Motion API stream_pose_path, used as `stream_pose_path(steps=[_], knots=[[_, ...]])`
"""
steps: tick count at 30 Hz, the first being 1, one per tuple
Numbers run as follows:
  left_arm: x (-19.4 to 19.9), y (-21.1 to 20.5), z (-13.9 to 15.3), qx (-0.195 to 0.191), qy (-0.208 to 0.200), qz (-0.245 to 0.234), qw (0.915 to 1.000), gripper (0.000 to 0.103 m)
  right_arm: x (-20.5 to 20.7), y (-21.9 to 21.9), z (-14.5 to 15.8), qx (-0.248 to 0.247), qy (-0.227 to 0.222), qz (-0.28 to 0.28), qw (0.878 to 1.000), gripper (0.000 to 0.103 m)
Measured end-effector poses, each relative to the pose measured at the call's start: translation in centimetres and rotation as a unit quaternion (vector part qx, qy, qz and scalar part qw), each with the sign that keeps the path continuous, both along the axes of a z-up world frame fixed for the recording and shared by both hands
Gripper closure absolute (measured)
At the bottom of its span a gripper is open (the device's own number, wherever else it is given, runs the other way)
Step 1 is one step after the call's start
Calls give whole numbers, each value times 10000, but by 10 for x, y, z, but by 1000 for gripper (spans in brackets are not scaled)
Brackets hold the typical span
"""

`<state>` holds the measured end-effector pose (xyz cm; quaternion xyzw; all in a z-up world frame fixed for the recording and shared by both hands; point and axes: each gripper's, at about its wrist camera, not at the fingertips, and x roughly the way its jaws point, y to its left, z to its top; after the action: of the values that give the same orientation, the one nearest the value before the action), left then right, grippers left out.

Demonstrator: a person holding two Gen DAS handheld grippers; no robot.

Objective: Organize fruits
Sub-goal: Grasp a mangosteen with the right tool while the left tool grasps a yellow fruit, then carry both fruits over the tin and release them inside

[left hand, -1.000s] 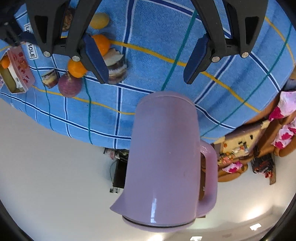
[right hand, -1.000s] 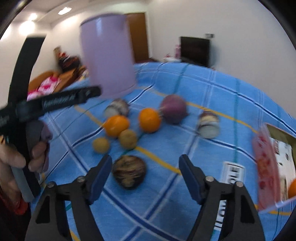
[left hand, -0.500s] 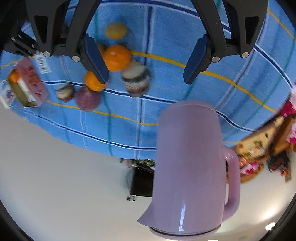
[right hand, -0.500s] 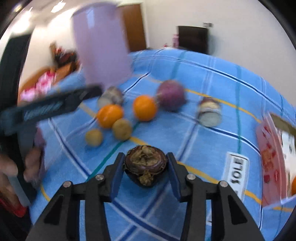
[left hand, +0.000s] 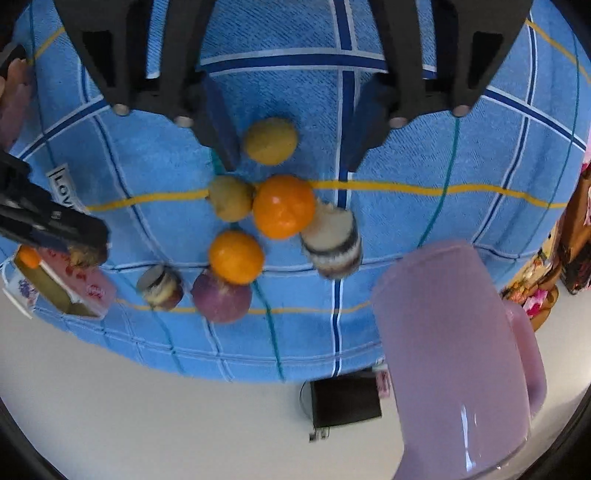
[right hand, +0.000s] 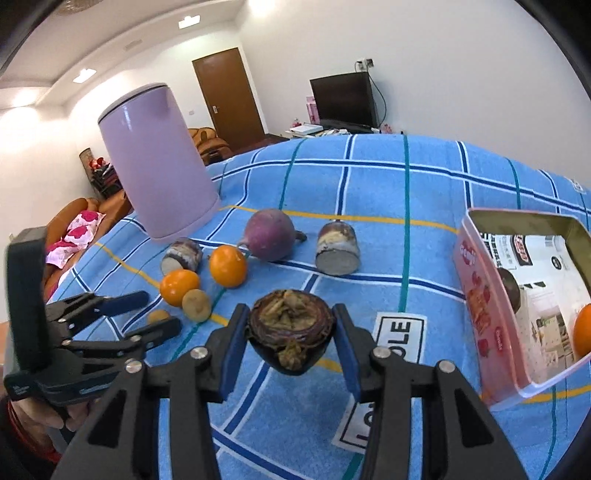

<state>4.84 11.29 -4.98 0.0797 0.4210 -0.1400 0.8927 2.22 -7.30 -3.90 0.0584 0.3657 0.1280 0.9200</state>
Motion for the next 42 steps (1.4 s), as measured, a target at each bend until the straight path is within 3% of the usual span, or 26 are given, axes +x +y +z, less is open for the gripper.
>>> stream_pose_path(steps=[5, 10, 15, 19, 25, 32, 42], knots=[[0, 1, 0, -106, -19, -78, 9999, 74, 2, 7, -6, -143, 36, 47, 9999, 55], [-5, -5, 2, 2, -231, -135, 9996, 74, 0, 8, -2, -217, -111, 9, 9997, 55], [-18, 2, 22, -591, -654, 10, 9961, 74, -6, 1, 10, -140, -405, 18, 9991, 55], [-26, -11, 47, -699, -1098, 62, 9915, 74, -13, -7, 23, -189, -765, 11, 9969, 55], [-29, -51, 67, -548, -1611, 12, 9854, 74, -19, -25, 37, -352, -1133, -217, 9927, 55], [-20, -103, 69, -813, -1554, -153, 9844, 74, -22, -56, 42, -862, -1418, -715, 9835, 55], [-11, -158, 68, -969, -1438, -289, 9844, 74, -19, -122, 47, -868, -1337, -1496, 9758, 55]])
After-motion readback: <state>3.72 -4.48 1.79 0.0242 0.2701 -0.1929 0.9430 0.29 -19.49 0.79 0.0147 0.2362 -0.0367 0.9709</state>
